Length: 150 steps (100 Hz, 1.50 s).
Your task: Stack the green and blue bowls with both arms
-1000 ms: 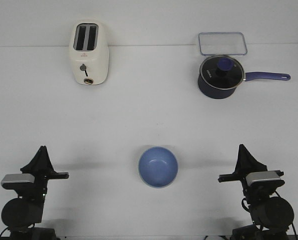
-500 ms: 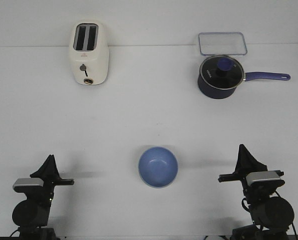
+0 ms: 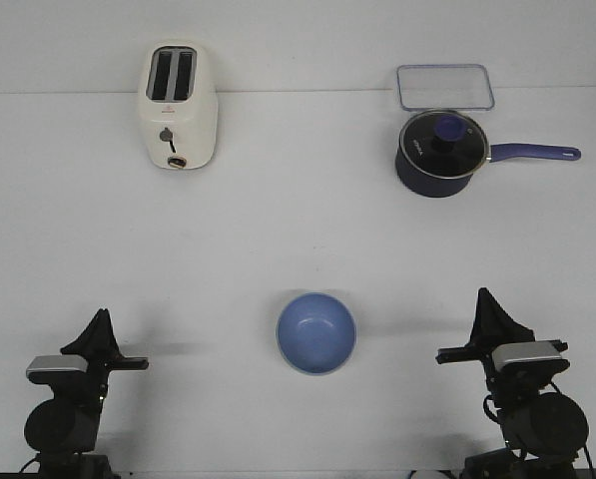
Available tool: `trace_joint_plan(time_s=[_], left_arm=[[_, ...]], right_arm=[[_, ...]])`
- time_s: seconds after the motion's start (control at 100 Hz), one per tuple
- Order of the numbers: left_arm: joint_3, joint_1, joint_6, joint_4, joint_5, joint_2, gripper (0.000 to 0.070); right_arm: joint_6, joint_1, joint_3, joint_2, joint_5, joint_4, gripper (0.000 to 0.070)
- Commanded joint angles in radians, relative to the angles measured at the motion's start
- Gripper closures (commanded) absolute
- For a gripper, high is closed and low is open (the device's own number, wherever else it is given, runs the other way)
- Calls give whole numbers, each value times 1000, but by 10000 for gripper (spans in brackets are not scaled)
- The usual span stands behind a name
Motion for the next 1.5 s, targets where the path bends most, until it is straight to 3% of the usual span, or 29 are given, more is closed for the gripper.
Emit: trace_joint_plan(time_s=[0.0, 0.31, 0.55, 0.68, 0.81, 0.98, 1.49], left_arm=[[-20, 0, 12, 11, 4, -2, 685], [-20, 0, 12, 11, 4, -2, 685], [-20, 0, 12, 11, 4, -2, 685], [-20, 0, 12, 11, 4, -2, 685], [-20, 0, 12, 11, 4, -2, 685], [-20, 0, 12, 9, 3, -2, 685], [-20, 0, 12, 10, 4, -2, 685]], right_arm=[[-5, 1, 2, 3, 1, 10, 700], [-31, 0, 2, 3, 7, 10, 700], [-267, -43, -80, -62, 0, 26, 700], [-362, -81, -168, -135, -50, 27, 700], [-442, -88, -253, -179, -39, 49, 700], [-447, -91, -328, -179, 3, 83, 700], [-426, -90, -344, -179, -2, 119, 700]])
